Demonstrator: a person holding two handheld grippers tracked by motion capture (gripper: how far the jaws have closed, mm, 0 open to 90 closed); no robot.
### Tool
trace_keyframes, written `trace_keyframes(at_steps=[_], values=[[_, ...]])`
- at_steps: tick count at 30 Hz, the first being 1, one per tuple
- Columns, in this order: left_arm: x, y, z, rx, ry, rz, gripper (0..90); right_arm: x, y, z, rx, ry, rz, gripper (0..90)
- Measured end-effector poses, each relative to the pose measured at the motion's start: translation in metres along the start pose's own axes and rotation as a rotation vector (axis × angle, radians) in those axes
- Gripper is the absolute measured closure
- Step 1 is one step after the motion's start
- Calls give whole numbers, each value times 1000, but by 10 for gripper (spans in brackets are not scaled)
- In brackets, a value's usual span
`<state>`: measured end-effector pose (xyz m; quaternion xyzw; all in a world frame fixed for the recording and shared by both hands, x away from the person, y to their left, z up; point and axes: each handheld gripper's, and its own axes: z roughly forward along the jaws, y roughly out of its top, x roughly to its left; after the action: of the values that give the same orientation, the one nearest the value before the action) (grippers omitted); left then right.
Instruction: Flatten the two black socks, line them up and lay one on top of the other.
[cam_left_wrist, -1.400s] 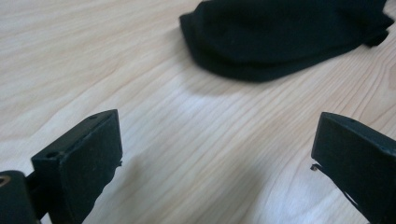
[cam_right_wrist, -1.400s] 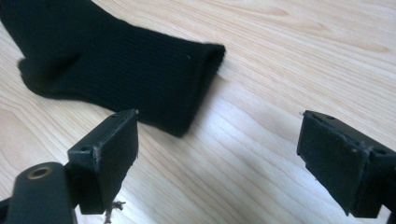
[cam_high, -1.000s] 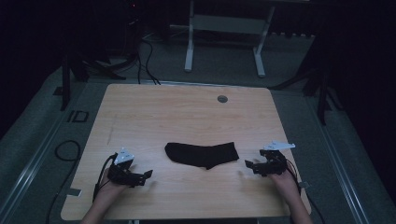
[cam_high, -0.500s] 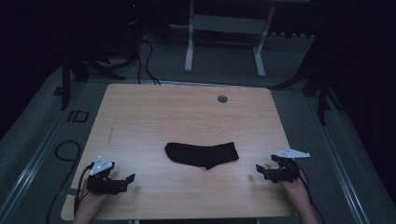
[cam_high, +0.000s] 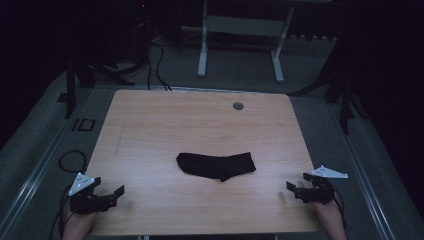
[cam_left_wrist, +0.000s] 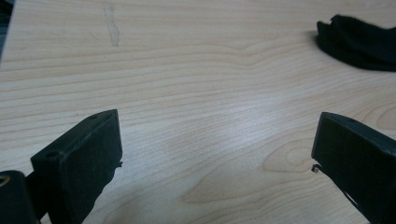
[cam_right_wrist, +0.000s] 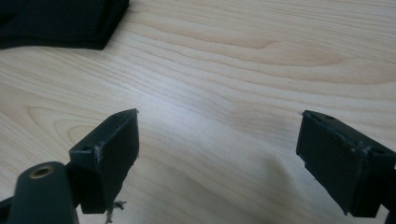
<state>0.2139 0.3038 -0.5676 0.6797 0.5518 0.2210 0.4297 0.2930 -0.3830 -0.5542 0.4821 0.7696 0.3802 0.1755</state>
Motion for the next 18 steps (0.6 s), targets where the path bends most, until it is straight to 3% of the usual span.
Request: trace_keyframes(at_steps=[4, 7, 9, 13, 18], values=[[1, -3, -4, -27, -33, 2, 20, -4, -7, -7, -41, -26, 23, 135], [1, -5, -6, -34, -26, 4, 20, -5, -9, -10, -61, -40, 38, 136], [1, -7, -8, -26, -2, -2, 20, -8, -14, -16, -96, -58, 80, 136], [1, -9, -12, -70, 34, -15, 20, -11, -22, -24, -153, -89, 113, 137], [1, -9, -15, -139, 103, -74, 20, -12, -26, -29, -229, -119, 120, 137]])
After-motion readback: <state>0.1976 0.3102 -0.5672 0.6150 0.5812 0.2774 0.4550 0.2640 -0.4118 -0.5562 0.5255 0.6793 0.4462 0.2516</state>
